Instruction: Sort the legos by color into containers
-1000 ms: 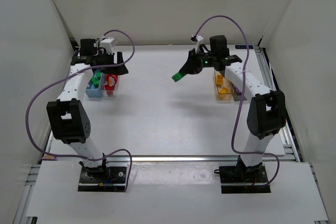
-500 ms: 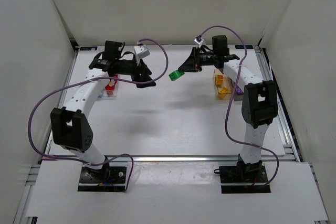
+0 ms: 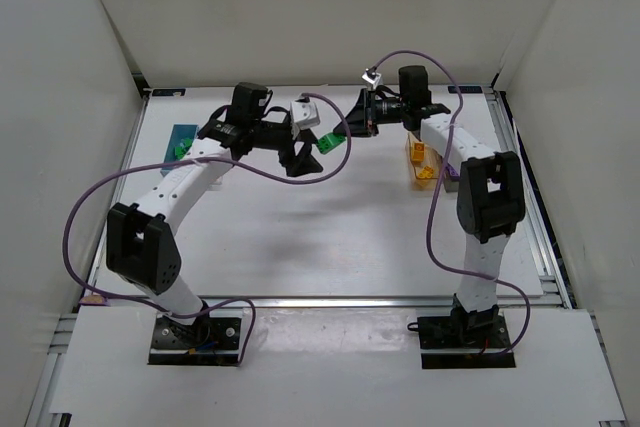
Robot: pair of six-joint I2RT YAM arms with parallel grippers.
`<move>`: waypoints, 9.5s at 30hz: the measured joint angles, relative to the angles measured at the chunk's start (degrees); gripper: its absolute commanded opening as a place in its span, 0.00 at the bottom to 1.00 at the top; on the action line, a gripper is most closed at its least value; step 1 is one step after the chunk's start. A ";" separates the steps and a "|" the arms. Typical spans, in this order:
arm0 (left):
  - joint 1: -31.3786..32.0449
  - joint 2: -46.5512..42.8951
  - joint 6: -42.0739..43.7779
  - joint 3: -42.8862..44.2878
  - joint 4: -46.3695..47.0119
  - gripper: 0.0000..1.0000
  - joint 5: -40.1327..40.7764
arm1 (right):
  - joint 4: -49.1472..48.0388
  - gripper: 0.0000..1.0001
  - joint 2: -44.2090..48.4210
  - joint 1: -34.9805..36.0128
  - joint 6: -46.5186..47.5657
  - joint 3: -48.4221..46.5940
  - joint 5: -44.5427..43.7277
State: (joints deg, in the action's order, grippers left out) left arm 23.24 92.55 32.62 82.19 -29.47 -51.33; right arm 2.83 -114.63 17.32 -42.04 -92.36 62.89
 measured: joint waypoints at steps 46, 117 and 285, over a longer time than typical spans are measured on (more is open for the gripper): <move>5.03 1.86 -6.80 -2.62 12.57 0.10 18.99 | 4.04 0.00 -2.60 0.66 5.57 -2.10 1.75; -37.66 22.23 -34.71 16.22 -19.56 0.79 36.63 | 21.49 0.00 -7.06 4.13 35.39 -26.47 -14.93; -37.42 -7.48 -40.22 -3.96 -12.24 0.99 41.64 | 41.92 0.99 5.40 8.50 67.69 -14.05 -29.92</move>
State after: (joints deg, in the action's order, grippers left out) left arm -14.17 85.08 -7.60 78.24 -41.71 -9.69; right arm 44.75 -109.23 25.82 25.65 -106.41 32.97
